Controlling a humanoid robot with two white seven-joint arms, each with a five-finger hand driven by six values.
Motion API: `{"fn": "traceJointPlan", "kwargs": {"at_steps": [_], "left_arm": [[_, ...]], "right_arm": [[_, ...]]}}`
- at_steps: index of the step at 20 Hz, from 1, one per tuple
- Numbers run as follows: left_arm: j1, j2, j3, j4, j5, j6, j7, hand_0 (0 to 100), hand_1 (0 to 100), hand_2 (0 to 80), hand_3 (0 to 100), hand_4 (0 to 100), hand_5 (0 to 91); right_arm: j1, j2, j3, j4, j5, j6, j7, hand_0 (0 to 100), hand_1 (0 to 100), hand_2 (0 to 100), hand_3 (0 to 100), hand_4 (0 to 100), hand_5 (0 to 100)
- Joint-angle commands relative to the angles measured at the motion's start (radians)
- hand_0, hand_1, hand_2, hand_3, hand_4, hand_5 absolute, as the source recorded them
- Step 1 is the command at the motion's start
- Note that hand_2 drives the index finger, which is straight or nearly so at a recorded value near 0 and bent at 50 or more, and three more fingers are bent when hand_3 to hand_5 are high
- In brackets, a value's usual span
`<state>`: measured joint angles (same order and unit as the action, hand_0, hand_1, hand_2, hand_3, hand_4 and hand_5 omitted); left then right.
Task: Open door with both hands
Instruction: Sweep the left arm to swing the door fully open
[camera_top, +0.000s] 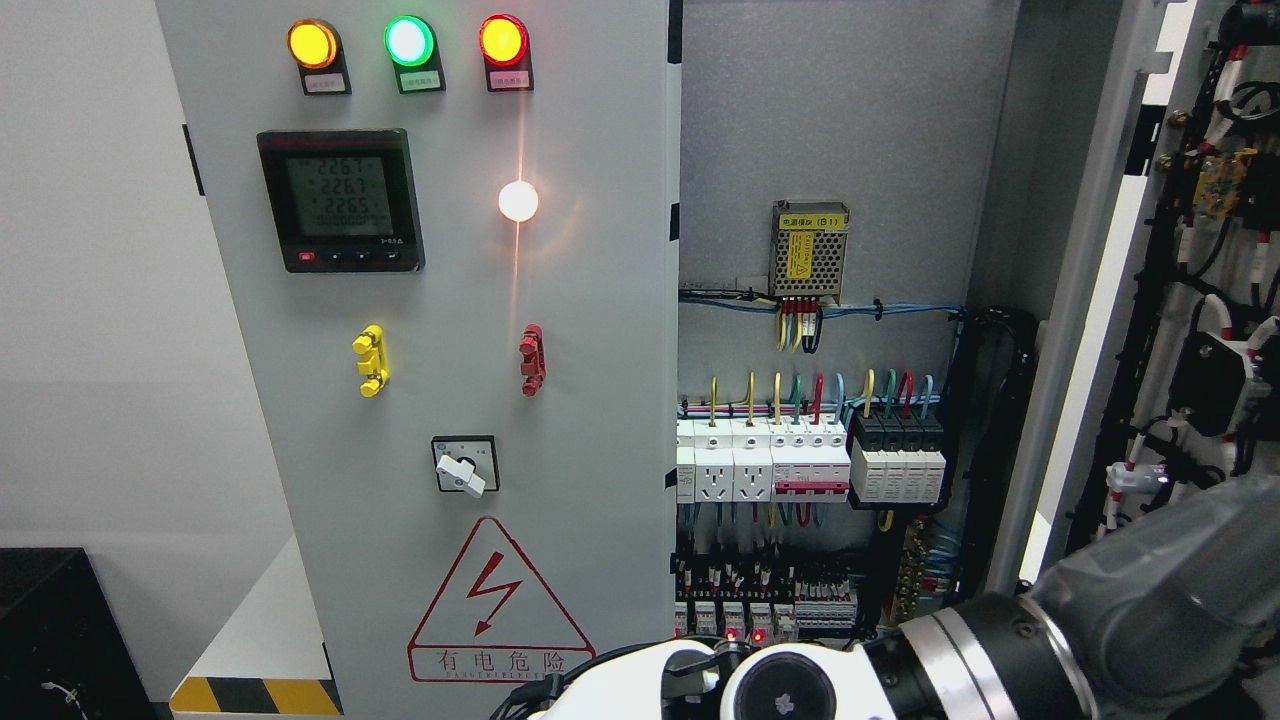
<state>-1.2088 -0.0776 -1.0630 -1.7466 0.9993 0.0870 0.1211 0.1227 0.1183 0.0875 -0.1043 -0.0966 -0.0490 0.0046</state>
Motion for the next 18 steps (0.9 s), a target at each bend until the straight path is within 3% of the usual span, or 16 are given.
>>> {"fn": "traceJointPlan", "kwargs": {"at_steps": [1, 18], "left_arm": [[-0.031, -0.099, -0.014, 0.098, -0.002, 0.000, 0.000, 0, 0, 0.0, 0, 0, 0.0], [-0.101, -0.106, -0.034, 0.199, 0.028, -0.003, -0.001, 0, 0, 0.0, 0, 0, 0.0]], "right_arm": [[0.000, 0.000, 0.000, 0.000, 0.000, 0.000, 0.000, 19, 0, 0, 0, 0, 0], [0.000, 0.000, 0.000, 0.000, 0.000, 0.000, 0.000, 19, 0, 0, 0, 0, 0]]}}
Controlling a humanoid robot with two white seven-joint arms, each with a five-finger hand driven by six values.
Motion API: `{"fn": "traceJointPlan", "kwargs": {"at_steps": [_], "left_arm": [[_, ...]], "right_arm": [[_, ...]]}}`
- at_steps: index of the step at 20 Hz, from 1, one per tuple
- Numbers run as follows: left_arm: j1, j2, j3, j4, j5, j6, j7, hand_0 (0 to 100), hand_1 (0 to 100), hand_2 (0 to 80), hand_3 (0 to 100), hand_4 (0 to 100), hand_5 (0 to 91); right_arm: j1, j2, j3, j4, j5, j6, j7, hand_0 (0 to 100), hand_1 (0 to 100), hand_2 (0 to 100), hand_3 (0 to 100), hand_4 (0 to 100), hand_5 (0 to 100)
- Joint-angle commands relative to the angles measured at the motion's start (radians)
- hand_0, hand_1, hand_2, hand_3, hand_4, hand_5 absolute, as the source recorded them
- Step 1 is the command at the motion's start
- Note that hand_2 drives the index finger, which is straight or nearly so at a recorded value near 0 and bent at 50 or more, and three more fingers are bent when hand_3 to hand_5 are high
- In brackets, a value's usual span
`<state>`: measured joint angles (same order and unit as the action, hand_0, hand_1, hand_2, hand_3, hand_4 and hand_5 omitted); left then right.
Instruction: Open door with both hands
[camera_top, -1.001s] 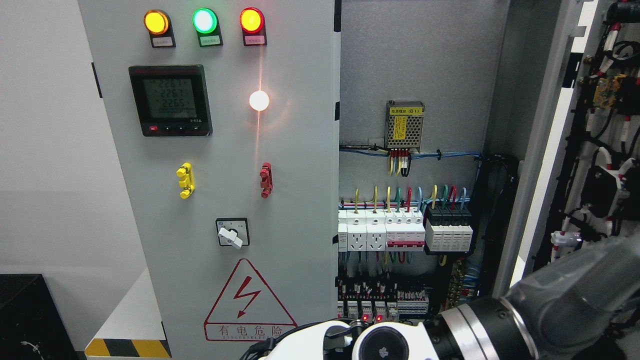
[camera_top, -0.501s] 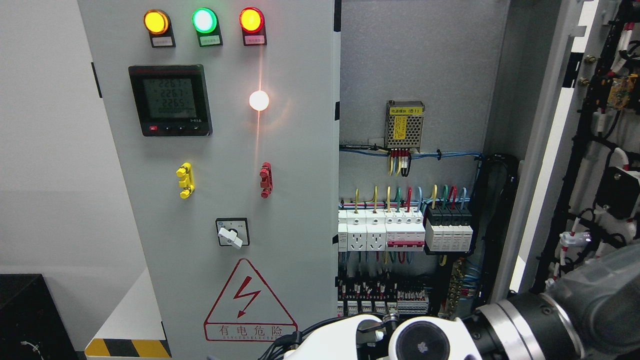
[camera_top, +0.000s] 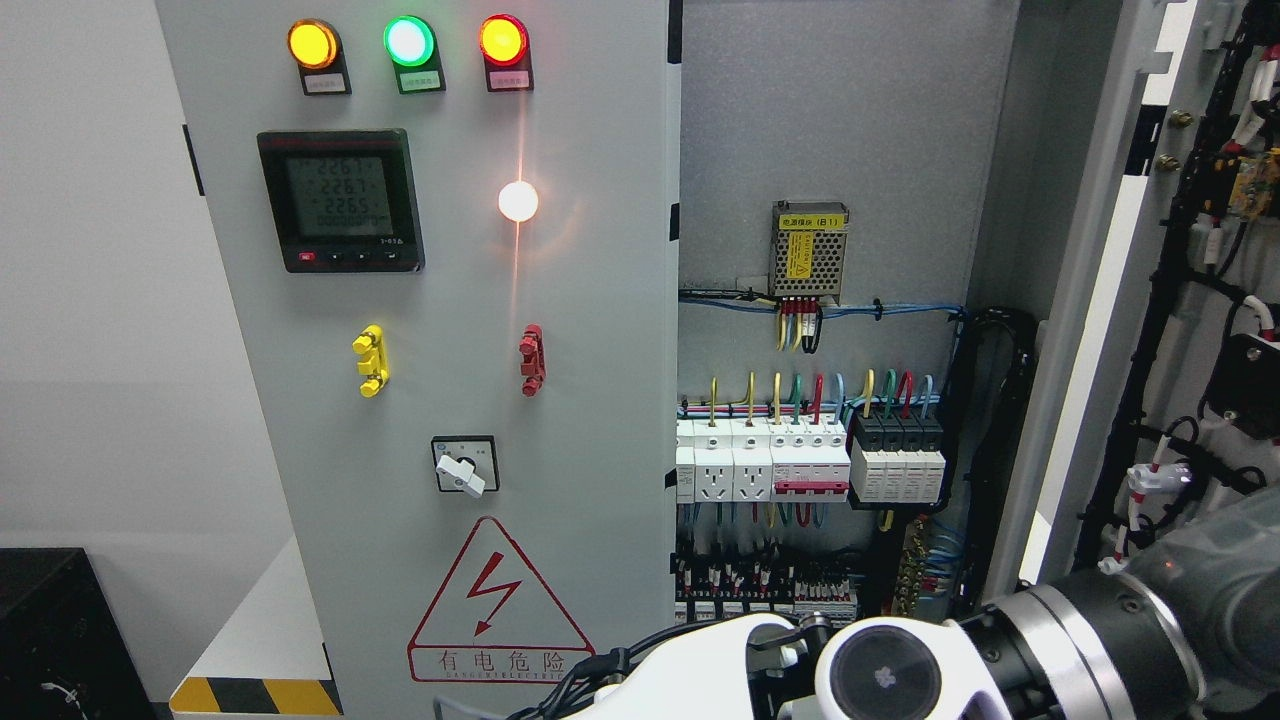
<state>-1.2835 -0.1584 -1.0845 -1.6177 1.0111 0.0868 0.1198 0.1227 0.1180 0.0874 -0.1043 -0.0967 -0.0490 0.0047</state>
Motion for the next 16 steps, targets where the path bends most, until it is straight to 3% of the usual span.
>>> {"fn": "traceJointPlan", "kwargs": {"at_steps": [1, 8, 16], "left_arm": [[-0.031, -0.026, -0.014, 0.071, 0.017, -0.002, 0.000, 0, 0, 0.0, 0, 0, 0.0], [-0.023, -0.004, -0.020, 0.038, 0.014, -0.001, 0.000, 0, 0, 0.0, 0, 0, 0.0], [0.061, 0.216, -0.008, -0.212, 0.012, -0.001, 0.001, 0, 0, 0.0, 0, 0, 0.0]], "right_arm": [[0.000, 0.000, 0.000, 0.000, 0.000, 0.000, 0.000, 19, 0, 0, 0, 0, 0], [0.000, 0.000, 0.000, 0.000, 0.000, 0.000, 0.000, 19, 0, 0, 0, 0, 0], [0.000, 0.000, 0.000, 0.000, 0.000, 0.000, 0.000, 19, 0, 0, 0, 0, 0]]}}
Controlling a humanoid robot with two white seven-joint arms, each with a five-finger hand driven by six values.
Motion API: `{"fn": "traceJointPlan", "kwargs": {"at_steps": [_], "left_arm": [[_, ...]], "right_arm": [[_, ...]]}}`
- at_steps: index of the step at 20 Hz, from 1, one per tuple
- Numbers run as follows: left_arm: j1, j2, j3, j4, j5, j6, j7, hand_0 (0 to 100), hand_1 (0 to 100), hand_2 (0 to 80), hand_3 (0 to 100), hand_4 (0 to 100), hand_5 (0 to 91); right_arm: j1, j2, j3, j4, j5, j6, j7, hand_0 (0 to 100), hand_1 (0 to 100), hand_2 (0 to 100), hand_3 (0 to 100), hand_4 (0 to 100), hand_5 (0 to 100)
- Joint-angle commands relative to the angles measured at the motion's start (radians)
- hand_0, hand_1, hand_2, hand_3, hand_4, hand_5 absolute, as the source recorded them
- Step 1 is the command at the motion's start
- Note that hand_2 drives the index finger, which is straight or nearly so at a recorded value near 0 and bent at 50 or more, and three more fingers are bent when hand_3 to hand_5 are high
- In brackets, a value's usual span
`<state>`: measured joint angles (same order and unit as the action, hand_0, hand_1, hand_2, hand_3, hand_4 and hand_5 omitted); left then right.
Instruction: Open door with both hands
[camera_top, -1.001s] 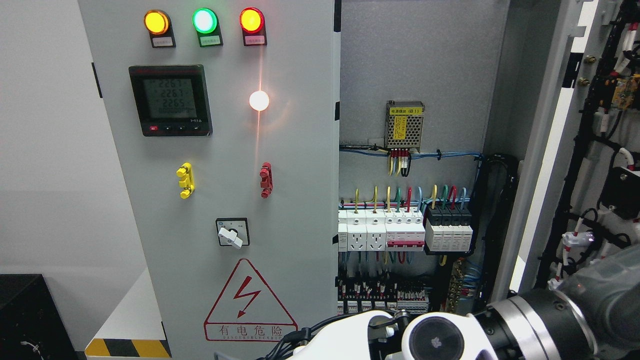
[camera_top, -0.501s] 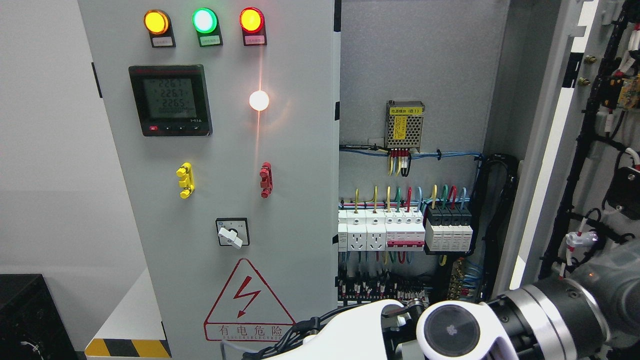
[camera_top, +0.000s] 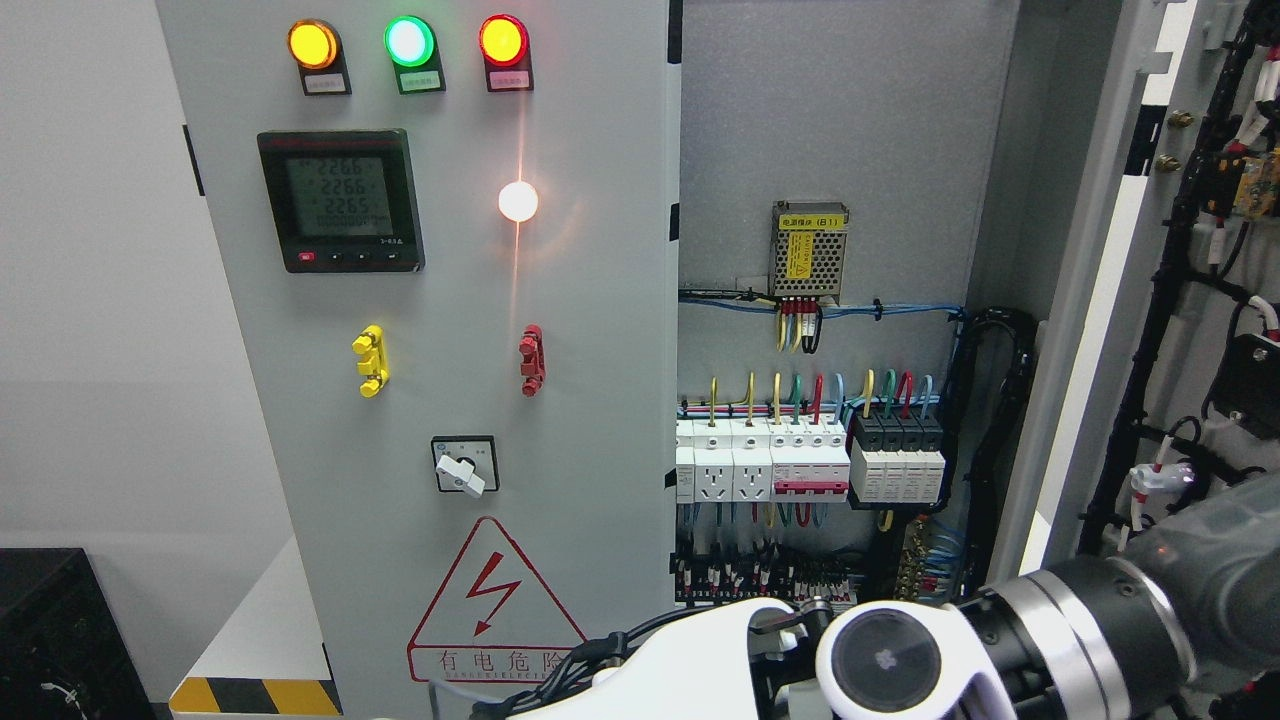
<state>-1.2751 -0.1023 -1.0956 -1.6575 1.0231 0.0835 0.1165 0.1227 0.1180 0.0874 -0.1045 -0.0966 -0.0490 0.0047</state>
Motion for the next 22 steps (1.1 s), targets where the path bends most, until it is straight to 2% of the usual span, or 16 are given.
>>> {"fn": "traceJointPlan", "kwargs": {"at_steps": [1, 7, 13, 18, 22], "left_arm": [[0.068, 0.188, 0.006, -0.203, 0.000, 0.002, 0.003, 0, 0, 0.0, 0, 0, 0.0], [0.184, 0.323, 0.101, -0.301, 0.002, 0.004, 0.003, 0, 0, 0.0, 0, 0, 0.0], [0.328, 0.499, 0.163, -0.393, 0.000, -0.010, 0.003, 0, 0, 0.0, 0, 0, 0.0], [0.515, 0.618, 0.204, -0.398, -0.001, -0.036, 0.003, 0, 0, 0.0, 0, 0, 0.0], [0.670, 0.677, 0.207, -0.387, -0.011, -0.071, 0.002, 0, 0, 0.0, 0, 0, 0.0]], "right_arm": [[0.000, 0.000, 0.000, 0.000, 0.000, 0.000, 0.000, 19, 0, 0, 0, 0, 0], [0.000, 0.000, 0.000, 0.000, 0.000, 0.000, 0.000, 19, 0, 0, 0, 0, 0], [0.000, 0.000, 0.000, 0.000, 0.000, 0.000, 0.000, 19, 0, 0, 0, 0, 0], [0.000, 0.000, 0.000, 0.000, 0.000, 0.000, 0.000, 19, 0, 0, 0, 0, 0], [0.000, 0.000, 0.000, 0.000, 0.002, 0.000, 0.000, 19, 0, 0, 0, 0, 0]]}}
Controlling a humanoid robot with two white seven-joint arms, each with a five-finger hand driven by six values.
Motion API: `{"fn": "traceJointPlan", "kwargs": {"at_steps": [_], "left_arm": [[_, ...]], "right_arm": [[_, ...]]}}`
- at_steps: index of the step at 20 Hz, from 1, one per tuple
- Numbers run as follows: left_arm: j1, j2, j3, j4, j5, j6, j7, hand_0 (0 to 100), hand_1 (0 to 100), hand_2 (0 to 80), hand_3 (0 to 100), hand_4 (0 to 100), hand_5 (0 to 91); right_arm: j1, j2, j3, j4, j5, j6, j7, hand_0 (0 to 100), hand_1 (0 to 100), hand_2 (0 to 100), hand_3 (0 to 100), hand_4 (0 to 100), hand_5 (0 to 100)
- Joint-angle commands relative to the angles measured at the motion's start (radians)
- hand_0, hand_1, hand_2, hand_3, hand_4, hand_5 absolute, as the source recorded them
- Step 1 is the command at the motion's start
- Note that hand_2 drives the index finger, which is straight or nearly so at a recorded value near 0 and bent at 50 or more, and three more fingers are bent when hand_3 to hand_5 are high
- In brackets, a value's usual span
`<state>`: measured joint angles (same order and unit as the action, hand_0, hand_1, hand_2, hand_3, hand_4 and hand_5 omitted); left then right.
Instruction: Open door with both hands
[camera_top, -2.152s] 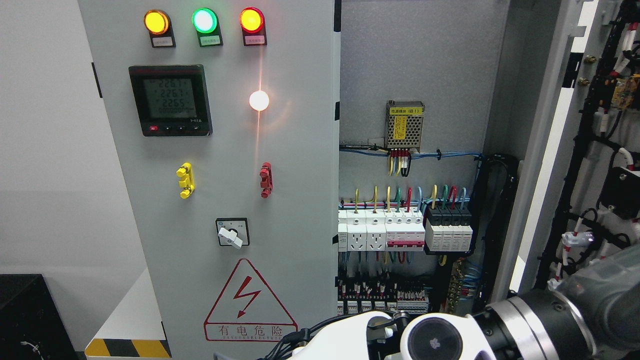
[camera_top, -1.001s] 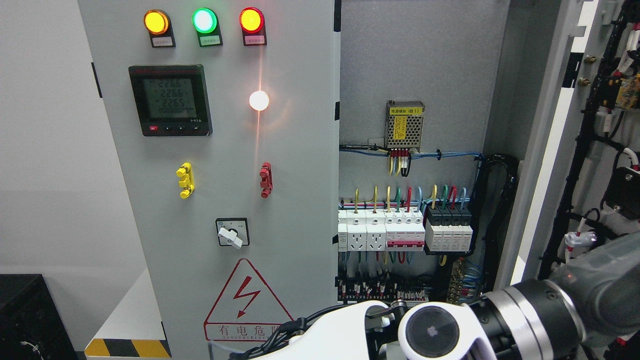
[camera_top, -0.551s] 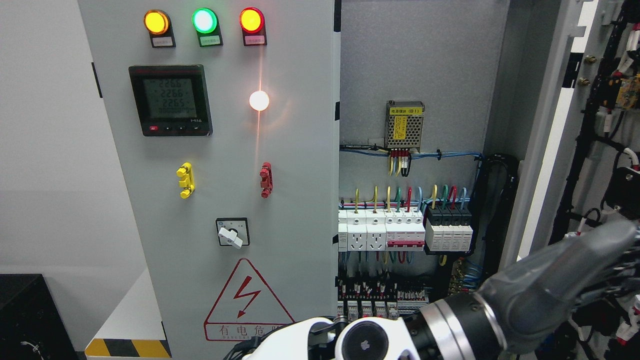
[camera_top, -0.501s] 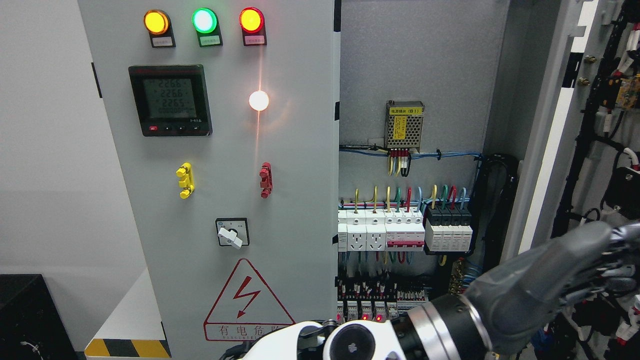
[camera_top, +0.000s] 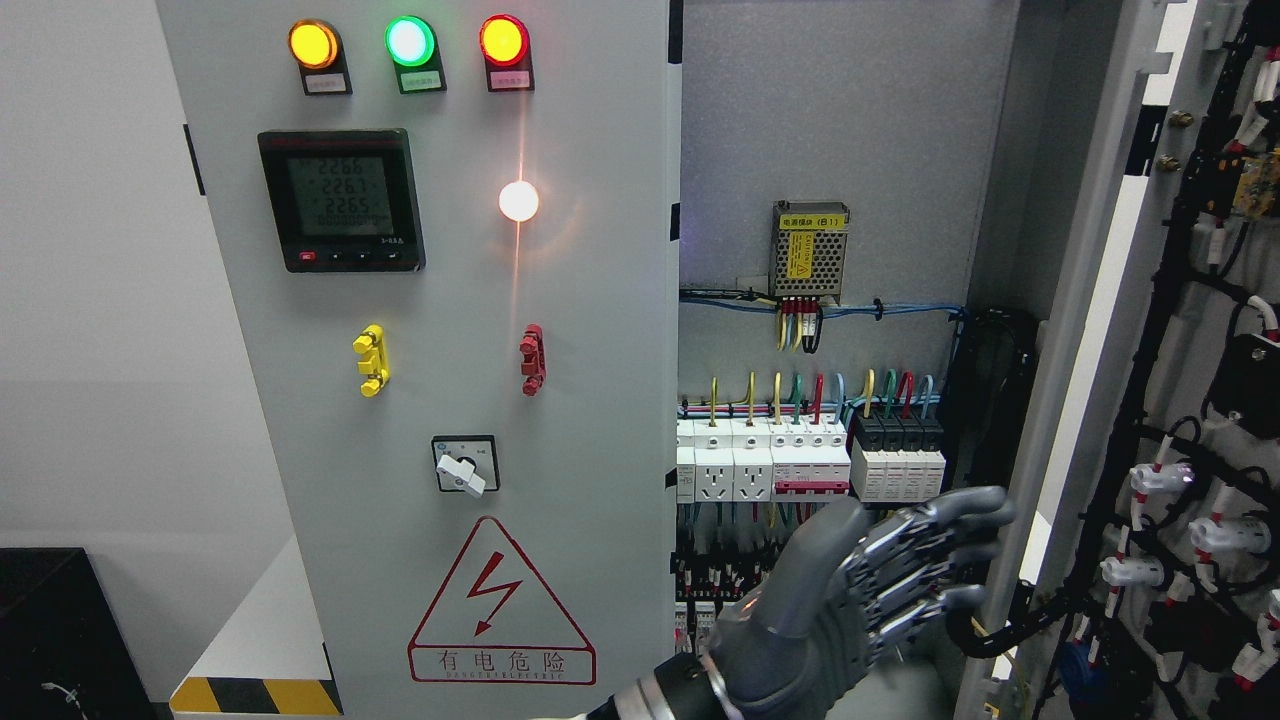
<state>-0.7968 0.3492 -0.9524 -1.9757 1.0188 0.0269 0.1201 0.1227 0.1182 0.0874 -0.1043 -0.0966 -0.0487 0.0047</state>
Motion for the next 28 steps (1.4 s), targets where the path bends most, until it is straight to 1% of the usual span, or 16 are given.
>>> {"fn": "traceJointPlan", "kwargs": {"at_steps": [1, 5, 8, 14, 17, 19, 23, 26, 28], "left_arm": [[0.233, 0.237, 0.064, -0.062, -0.006, -0.015, -0.002, 0, 0, 0.0, 0, 0, 0.0], [0.395, 0.241, 0.067, 0.000, -0.006, -0.016, -0.003, 0, 0, 0.0, 0, 0, 0.0], [0.507, 0.243, 0.064, 0.073, -0.006, -0.042, -0.005, 0, 0, 0.0, 0, 0, 0.0], [0.689, 0.235, 0.073, 0.308, -0.008, -0.094, -0.005, 0, 0, 0.0, 0, 0, 0.0], [0.804, 0.225, 0.122, 0.430, -0.008, -0.130, -0.005, 0, 0, 0.0, 0, 0, 0.0], [0.855, 0.188, 0.150, 0.533, -0.009, -0.145, -0.007, 0, 0, 0.0, 0, 0, 0.0], [0.932, 0.110, 0.274, 0.753, -0.008, -0.147, -0.023, 0, 0, 0.0, 0, 0, 0.0], [0.943, 0.050, 0.317, 0.946, -0.008, -0.147, -0.043, 0, 0, 0.0, 0, 0, 0.0], [0.941, -0.021, 0.355, 1.102, -0.008, -0.147, -0.043, 0, 0, 0.0, 0, 0, 0.0]], "right_arm": [[0.000, 0.000, 0.000, 0.000, 0.000, 0.000, 0.000, 19, 0, 0, 0, 0, 0], [0.000, 0.000, 0.000, 0.000, 0.000, 0.000, 0.000, 19, 0, 0, 0, 0, 0], [0.000, 0.000, 0.000, 0.000, 0.000, 0.000, 0.000, 19, 0, 0, 0, 0, 0], [0.000, 0.000, 0.000, 0.000, 0.000, 0.000, 0.000, 19, 0, 0, 0, 0, 0], [0.000, 0.000, 0.000, 0.000, 0.000, 0.000, 0.000, 19, 0, 0, 0, 0, 0], [0.000, 0.000, 0.000, 0.000, 0.000, 0.000, 0.000, 19, 0, 0, 0, 0, 0], [0.000, 0.000, 0.000, 0.000, 0.000, 0.000, 0.000, 19, 0, 0, 0, 0, 0], [0.000, 0.000, 0.000, 0.000, 0.000, 0.000, 0.000, 19, 0, 0, 0, 0, 0], [0.000, 0.000, 0.000, 0.000, 0.000, 0.000, 0.000, 19, 0, 0, 0, 0, 0]]}}
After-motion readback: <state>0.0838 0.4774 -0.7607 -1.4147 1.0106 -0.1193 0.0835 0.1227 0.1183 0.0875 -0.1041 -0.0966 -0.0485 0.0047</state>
